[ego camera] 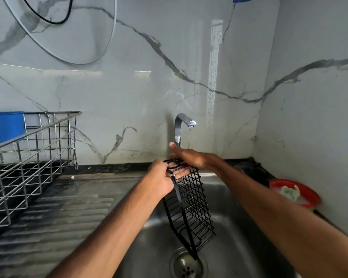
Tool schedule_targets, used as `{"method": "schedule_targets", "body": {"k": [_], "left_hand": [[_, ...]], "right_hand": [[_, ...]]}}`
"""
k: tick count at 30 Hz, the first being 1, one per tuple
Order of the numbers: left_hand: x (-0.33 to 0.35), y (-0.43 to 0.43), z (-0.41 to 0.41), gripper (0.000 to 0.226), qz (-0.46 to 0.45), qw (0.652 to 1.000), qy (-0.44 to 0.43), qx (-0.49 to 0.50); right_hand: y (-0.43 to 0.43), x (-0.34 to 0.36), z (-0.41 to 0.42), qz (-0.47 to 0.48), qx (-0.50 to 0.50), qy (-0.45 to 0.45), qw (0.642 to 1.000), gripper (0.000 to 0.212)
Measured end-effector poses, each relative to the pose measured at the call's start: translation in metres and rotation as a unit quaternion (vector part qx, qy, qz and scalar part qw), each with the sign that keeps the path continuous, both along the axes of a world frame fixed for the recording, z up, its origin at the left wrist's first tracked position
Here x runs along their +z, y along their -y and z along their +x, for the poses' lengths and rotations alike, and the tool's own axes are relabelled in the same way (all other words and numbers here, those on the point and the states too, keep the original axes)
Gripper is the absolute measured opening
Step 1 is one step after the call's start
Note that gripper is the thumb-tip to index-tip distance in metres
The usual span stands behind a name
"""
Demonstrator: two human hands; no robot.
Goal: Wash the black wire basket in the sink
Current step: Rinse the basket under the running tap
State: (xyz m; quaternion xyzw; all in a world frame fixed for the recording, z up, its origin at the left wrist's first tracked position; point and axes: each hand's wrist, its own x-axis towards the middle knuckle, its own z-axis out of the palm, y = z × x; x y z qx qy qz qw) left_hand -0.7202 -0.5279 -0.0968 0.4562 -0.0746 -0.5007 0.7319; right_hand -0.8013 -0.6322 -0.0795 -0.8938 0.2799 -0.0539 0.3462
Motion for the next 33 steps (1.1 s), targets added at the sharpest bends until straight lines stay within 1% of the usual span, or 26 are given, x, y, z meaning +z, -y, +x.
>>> {"method": "schedule_targets", "body": {"k": [3, 5, 8, 9, 11, 14, 18, 21, 23, 26, 28, 30, 33], "left_hand": [[0.004, 0.000, 0.000, 0.041, -0.020, 0.999, -0.031, 0.003], [0.008, -0.002, 0.000, 0.040, -0.019, 0.999, -0.043, 0.013], [0.009, -0.005, -0.001, 0.036, -0.012, 0.999, -0.035, 0.019], [0.009, -0.006, -0.002, 0.033, -0.010, 0.999, -0.039, 0.023], [0.009, -0.006, -0.003, 0.031, -0.006, 0.999, -0.041, 0.030], [0.008, -0.009, -0.007, 0.032, 0.003, 0.999, -0.040, 0.030], [0.008, -0.008, -0.012, 0.031, 0.005, 0.999, -0.032, 0.034], [0.005, -0.005, -0.012, 0.027, 0.003, 0.999, -0.027, 0.039], [0.004, -0.005, -0.011, 0.032, 0.005, 0.999, -0.012, 0.030], [0.004, -0.002, -0.008, 0.038, -0.001, 1.000, -0.015, 0.013], [0.003, -0.001, -0.007, 0.039, -0.006, 1.000, -0.022, 0.002], [0.003, -0.001, -0.008, 0.038, -0.001, 1.000, -0.007, 0.001], [0.003, -0.001, -0.010, 0.035, 0.004, 1.000, 0.014, -0.002]], "right_hand": [[-0.010, -0.002, -0.009, -0.012, 0.005, 0.026, 1.000, 0.089], [-0.023, -0.001, -0.025, -0.071, 0.014, 0.019, 0.997, 0.087], [-0.048, 0.001, -0.056, -0.173, 0.054, 0.024, 0.983, 0.065], [-0.057, 0.002, -0.066, -0.192, 0.068, 0.017, 0.979, 0.063], [-0.071, 0.002, -0.081, -0.211, 0.069, -0.010, 0.975, 0.067], [-0.079, 0.002, -0.092, -0.204, 0.071, -0.003, 0.976, 0.064], [-0.075, -0.004, -0.087, -0.197, 0.044, -0.053, 0.978, 0.069], [-0.065, -0.001, -0.074, -0.184, 0.053, -0.034, 0.981, 0.062], [-0.052, 0.001, -0.063, -0.172, 0.057, -0.020, 0.983, 0.066], [-0.031, 0.001, -0.045, -0.134, 0.051, -0.051, 0.988, 0.073], [-0.020, 0.001, -0.032, -0.081, 0.047, -0.041, 0.995, 0.068], [-0.013, 0.001, -0.020, -0.030, 0.035, -0.026, 0.999, 0.065], [-0.010, -0.002, -0.010, -0.004, 0.033, -0.023, 0.999, 0.065]]}}
